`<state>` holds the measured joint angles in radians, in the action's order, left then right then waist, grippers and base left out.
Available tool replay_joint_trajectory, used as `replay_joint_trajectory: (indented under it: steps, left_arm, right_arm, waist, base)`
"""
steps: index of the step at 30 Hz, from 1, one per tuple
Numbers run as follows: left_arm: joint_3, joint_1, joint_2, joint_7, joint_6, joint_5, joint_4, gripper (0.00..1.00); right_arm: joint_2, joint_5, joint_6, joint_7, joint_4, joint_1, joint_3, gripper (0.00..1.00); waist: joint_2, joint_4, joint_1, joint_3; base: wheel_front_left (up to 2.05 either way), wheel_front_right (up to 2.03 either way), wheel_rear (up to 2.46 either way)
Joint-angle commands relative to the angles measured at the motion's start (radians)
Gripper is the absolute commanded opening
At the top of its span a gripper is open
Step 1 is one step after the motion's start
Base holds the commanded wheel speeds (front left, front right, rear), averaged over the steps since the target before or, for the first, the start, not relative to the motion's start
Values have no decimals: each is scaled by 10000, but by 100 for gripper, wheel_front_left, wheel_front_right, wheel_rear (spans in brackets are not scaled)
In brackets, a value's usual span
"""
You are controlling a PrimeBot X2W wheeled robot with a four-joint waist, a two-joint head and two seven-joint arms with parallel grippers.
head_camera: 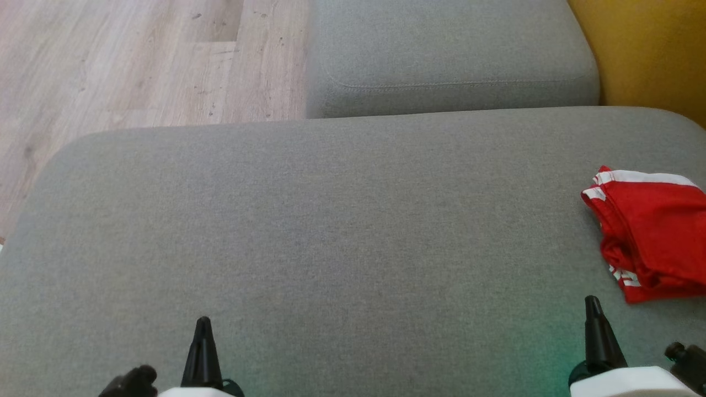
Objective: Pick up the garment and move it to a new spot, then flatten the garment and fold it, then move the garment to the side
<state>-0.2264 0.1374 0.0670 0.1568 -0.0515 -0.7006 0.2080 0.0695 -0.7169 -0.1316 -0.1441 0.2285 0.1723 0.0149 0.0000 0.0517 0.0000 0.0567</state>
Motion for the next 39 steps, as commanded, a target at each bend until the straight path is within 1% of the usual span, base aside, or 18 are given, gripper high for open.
replay_joint_trajectory:
  steps: [1,19,39]
  left_arm:
    - [243,-513,103,-52,87,-280,-264,0]
    - [850,-961,143,-565,500,-2496,-126,0]
    - [1490,-1413,158,-1106,912,-4678,21,0]
  right_arm:
    - [94,-289,3,93,-269,-500,-32,0]
    - [89,-2416,5,613,-172,-1040,-243,0]
    - [67,-4519,6,1150,-73,-1581,-476,0]
  waist:
    - [0,-8,0,-10]
    - [0,-129,0,-150]
    - [0,-250,0,-290]
  base:
    - [0,0,0]
    - [0,0,0]
    - [0,0,0]
